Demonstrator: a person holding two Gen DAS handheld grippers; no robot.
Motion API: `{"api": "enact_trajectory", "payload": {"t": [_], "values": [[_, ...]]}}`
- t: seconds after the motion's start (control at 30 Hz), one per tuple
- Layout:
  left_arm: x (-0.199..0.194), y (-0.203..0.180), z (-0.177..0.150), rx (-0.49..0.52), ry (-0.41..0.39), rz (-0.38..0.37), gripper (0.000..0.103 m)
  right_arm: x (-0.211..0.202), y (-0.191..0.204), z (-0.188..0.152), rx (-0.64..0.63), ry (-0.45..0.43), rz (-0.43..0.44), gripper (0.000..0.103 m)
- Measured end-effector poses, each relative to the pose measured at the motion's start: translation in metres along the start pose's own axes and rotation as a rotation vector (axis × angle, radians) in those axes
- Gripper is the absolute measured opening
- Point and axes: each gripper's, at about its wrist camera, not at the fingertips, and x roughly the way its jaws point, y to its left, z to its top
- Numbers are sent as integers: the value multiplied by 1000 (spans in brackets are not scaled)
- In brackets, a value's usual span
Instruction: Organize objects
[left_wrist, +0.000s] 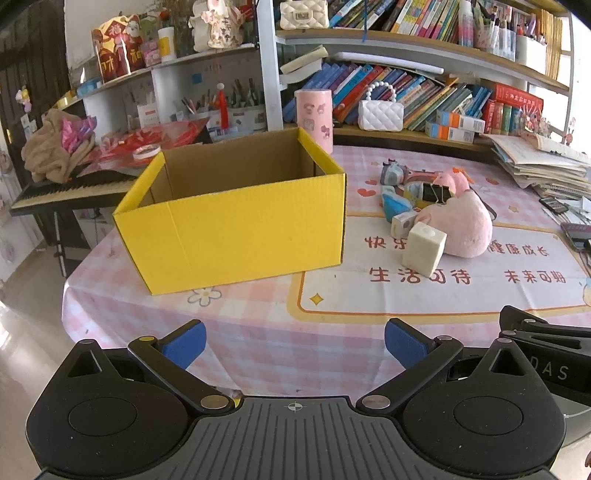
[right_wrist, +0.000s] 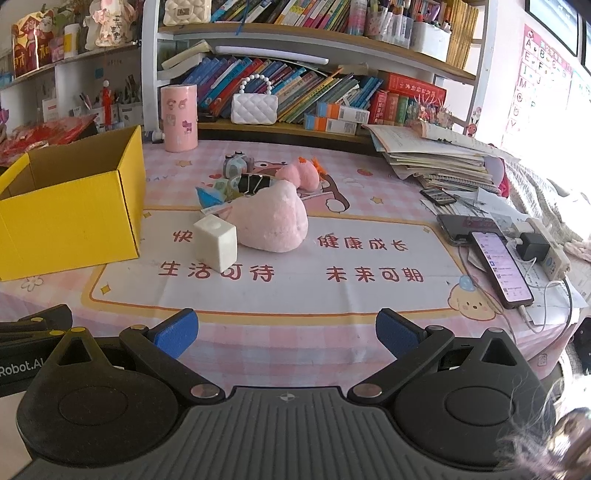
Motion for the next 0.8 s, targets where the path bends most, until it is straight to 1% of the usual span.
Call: {"api": "enact_trajectory", "payload": {"t": [0.5, 0.8], "values": [[2, 1, 0, -1, 13, 14, 103, 1, 2, -1, -1, 7, 21, 103], [-2, -2, 1, -1, -2, 7, 103, -3, -3, -1, 3, 0, 19, 103]]}}
